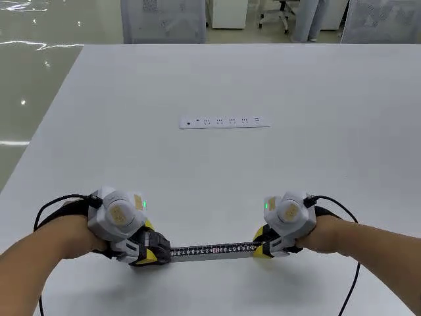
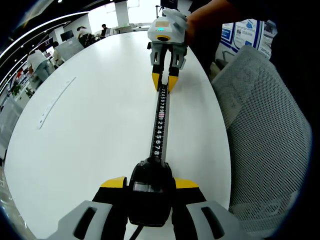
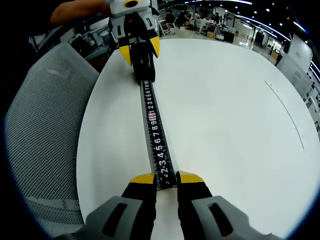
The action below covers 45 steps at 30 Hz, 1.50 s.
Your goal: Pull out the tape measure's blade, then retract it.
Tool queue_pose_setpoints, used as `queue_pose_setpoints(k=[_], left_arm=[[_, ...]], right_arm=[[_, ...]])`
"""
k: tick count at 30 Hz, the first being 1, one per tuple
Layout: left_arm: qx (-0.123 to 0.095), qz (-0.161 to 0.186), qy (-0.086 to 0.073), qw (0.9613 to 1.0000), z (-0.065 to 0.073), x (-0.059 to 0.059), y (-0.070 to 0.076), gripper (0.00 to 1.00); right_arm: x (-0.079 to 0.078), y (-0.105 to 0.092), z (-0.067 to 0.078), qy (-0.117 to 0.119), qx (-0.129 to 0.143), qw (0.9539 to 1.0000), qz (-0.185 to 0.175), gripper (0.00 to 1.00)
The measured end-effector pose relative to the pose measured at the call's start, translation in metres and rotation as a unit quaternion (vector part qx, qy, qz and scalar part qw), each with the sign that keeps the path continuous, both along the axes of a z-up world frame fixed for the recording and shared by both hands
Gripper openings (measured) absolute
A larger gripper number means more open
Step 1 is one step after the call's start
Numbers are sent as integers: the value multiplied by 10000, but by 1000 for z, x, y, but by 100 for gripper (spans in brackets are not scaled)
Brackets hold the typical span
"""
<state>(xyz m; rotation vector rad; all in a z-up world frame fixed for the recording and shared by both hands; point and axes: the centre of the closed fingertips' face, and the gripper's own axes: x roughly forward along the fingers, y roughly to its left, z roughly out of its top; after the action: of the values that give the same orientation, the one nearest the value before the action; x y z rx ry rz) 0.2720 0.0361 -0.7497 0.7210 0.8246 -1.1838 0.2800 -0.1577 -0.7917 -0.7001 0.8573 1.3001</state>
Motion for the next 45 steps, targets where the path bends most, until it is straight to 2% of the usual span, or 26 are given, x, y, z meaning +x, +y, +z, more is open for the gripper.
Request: queue_pose_setpoints(k=[45], left_arm=[[-33, 29, -14, 10000, 0, 0, -1, 30]], right_arm=[[1, -21, 0, 26, -48, 9999, -119, 11]])
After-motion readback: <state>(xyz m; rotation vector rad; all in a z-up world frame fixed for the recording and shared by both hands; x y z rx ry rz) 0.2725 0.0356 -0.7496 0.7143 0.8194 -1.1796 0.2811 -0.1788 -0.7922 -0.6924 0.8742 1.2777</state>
